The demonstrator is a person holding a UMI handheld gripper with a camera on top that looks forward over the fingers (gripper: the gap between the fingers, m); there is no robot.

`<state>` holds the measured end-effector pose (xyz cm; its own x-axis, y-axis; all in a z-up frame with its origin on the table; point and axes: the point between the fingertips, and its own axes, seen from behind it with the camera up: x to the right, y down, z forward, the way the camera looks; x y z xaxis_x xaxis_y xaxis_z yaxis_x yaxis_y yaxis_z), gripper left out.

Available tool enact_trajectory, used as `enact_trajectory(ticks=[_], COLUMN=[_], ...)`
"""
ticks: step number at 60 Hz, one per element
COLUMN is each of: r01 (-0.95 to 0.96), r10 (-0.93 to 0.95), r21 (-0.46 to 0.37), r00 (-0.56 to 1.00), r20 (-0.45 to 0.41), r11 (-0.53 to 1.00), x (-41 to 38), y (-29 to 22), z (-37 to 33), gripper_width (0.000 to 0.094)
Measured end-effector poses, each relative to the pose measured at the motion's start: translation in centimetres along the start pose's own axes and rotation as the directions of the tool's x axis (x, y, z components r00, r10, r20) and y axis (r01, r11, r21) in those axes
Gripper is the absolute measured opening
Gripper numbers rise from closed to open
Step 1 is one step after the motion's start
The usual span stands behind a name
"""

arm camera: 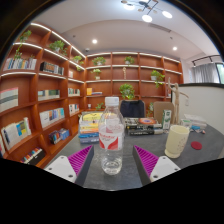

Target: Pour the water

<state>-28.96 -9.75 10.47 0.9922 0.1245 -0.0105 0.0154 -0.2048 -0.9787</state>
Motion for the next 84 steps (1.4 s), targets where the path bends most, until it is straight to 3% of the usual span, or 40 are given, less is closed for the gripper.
enact_trajectory(ticks=[15,18,20,33,42,49,56,65,73,84], r01=[-0.061,-0.065,-0.056,-0.04,-0.085,-0.297,-0.611,-0.903,-0.991,-0.973], r10=[0.061,0.066,0.058,0.043,0.088,0.297,0.605,0.877,0.948,0.912], r21=[0.031,0.033,0.04,0.052,0.035,0.034,0.056,0.065,0.051,-0.017], r00=[0.998,0.997,0.997,0.997,0.994,0.954,0.79,0.428,0.136,-0.221], r20=[-0.004,-0.029,-0.045,-0.06,-0.072,-0.021,0.097,0.219,0.287,0.347], r11=[0.998,0.997,0.998,0.998,0.996,0.954,0.79,0.425,0.126,-0.229], x=[-0.9,-0.3,0.1,0.6,1.4,2.1,3.3,6.5,9.5,12.8], y=[-0.6,-0.5,-0.7,-0.7,-0.7,-1.6,-3.8,-7.7,-10.6,-12.1], z=[6.0,6.5,6.7,6.7,6.7,6.7,7.3,7.4,6.8,8.5], gripper_width=[0.0809,0.0711,0.0537,0.0353,0.0353,0.0353,0.0353,0.0352,0.0352,0.0351])
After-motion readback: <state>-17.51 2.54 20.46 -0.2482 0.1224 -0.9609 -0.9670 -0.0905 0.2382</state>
